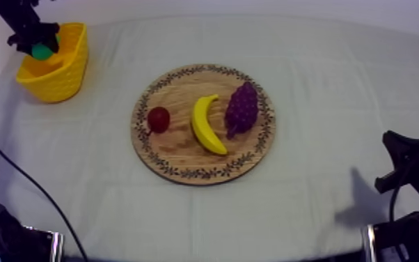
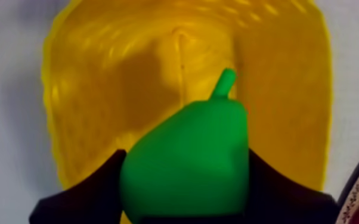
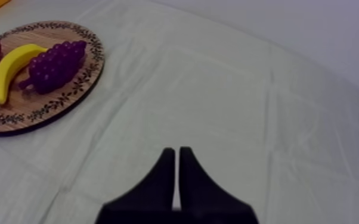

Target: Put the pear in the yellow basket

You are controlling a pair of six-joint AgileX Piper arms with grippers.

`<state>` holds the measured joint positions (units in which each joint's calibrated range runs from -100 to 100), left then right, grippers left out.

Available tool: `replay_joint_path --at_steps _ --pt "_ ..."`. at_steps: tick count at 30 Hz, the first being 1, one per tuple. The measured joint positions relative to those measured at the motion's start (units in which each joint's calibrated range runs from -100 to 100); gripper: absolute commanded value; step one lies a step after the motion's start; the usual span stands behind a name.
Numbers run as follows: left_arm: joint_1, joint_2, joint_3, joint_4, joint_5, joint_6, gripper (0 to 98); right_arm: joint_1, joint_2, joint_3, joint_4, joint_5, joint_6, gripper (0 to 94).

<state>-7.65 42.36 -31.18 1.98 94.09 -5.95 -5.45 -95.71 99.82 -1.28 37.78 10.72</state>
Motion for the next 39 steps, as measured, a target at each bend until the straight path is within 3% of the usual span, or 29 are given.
replay_joint_path --at_steps 5,12,16,39 --pt "0.0 5.8 -2.7 0.73 -0.5 -0.2 60.4 0.0 0.0 0.0 0.0 0.0 0.0 0.4" --pt "0.0 9.2 -4.5 2.23 0.9 0.4 85.1 0.0 0.0 0.0 0.0 0.0 0.0 0.4" --pt "0.0 9.3 -5.1 2.36 2.4 1.3 93.3 0.0 0.0 0.0 0.0 0.0 0.0 0.4" --pt "0.5 -4.4 2.2 1.93 5.5 1.4 96.4 0.0 0.0 0.0 0.0 0.0 0.0 0.4"
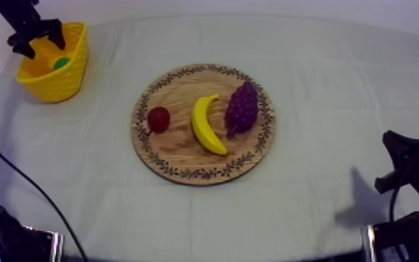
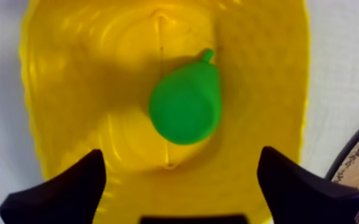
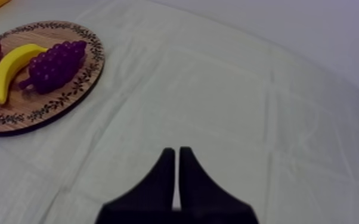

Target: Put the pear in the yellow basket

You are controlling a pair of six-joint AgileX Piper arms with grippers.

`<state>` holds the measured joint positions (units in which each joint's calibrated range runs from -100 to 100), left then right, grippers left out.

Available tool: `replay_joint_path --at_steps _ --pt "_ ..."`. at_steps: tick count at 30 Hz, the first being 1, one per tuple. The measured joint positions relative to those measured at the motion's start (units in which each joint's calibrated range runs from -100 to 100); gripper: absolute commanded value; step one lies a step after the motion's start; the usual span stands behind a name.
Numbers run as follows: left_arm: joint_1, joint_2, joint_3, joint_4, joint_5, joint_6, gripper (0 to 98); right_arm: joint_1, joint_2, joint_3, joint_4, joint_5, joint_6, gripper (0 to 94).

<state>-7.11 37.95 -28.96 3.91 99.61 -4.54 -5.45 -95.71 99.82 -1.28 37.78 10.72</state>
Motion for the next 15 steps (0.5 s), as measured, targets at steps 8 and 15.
replay_joint_path --at_steps 8,15 --pt "0.5 -9.4 4.0 -0.05 0.2 0.1 96.2 0.0 0.0 0.0 0.0 0.0 0.0 0.4" --pt "1.2 -17.5 6.7 -0.97 0.2 0.9 96.0 0.0 0.0 0.0 0.0 0.0 0.0 0.4"
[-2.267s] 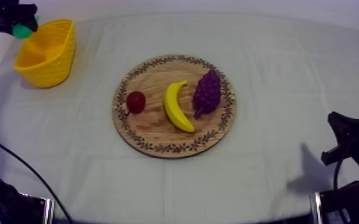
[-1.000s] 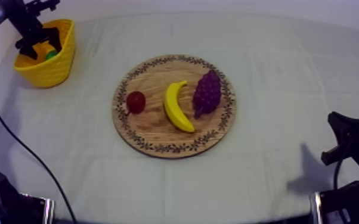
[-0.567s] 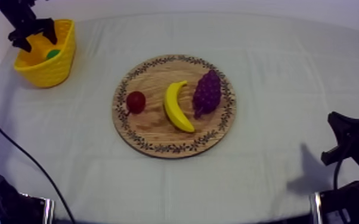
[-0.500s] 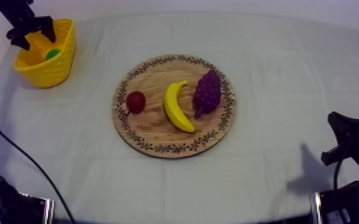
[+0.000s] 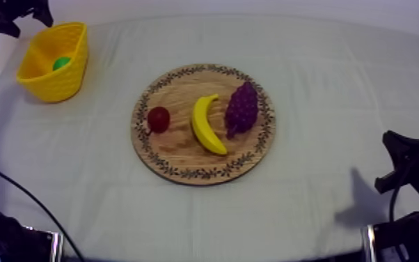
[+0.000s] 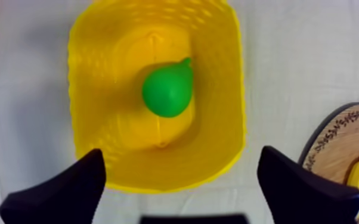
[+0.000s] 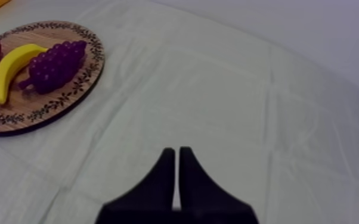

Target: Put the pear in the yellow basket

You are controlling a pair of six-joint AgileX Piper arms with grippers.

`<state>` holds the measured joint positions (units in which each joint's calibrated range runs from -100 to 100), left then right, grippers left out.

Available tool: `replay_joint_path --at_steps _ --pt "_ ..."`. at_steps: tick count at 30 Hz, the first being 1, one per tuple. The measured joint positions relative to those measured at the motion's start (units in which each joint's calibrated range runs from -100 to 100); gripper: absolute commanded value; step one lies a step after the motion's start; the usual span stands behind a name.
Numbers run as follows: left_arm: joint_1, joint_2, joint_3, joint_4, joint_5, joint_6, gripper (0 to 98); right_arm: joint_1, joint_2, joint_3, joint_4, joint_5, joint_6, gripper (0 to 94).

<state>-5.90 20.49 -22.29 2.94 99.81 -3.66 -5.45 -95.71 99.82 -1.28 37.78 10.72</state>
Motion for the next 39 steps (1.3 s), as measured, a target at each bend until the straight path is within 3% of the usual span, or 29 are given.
replay_joint_path --at_steps 8,13,22,39 --pt "0.2 -6.6 3.8 -0.37 -0.1 0.4 87.4 0.0 0.0 0.0 0.0 0.0 -0.1 0.4" --pt "0.0 -9.8 6.9 -0.56 -2.5 0.2 70.0 0.0 0.0 0.0 0.0 0.0 0.0 0.4" --pt "-0.5 -16.6 17.7 -0.33 -13.8 -2.5 41.3 0.0 0.0 0.0 0.0 0.0 0.0 0.4" --pt "-1.9 -34.2 47.1 1.49 -31.8 -8.8 23.9 0.0 0.0 0.0 0.0 0.0 0.0 0.4"
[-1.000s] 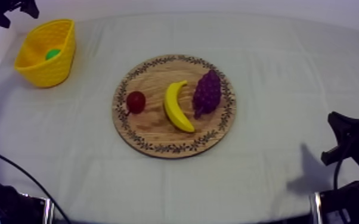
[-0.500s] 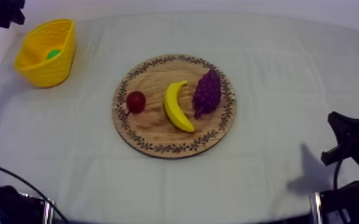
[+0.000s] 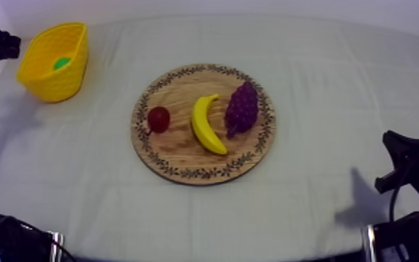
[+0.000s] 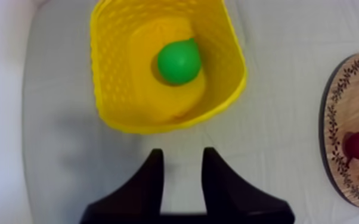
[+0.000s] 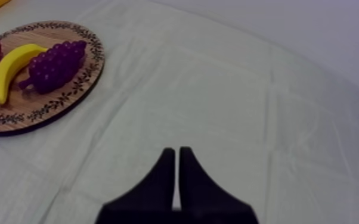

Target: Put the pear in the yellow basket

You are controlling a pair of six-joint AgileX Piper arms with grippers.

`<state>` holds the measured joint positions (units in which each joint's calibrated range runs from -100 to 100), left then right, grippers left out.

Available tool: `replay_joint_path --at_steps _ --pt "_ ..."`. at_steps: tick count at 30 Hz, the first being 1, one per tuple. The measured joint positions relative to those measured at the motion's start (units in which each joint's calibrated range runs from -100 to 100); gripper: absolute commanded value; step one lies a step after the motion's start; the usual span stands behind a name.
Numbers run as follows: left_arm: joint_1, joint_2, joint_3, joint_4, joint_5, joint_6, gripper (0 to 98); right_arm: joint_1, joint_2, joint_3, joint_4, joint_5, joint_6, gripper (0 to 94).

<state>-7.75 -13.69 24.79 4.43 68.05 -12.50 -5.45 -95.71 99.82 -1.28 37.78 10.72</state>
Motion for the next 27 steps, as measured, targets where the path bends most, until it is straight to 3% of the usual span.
replay_joint_path --at_steps 16,27 --pt "0.2 -23.1 27.9 1.8 -13.9 -4.9 7.8 0.0 0.0 0.0 0.0 0.0 0.0 0.4" --pt "0.5 -44.8 45.3 5.27 -18.3 -8.0 0.5 0.0 0.0 0.0 0.0 0.0 0.0 0.4"
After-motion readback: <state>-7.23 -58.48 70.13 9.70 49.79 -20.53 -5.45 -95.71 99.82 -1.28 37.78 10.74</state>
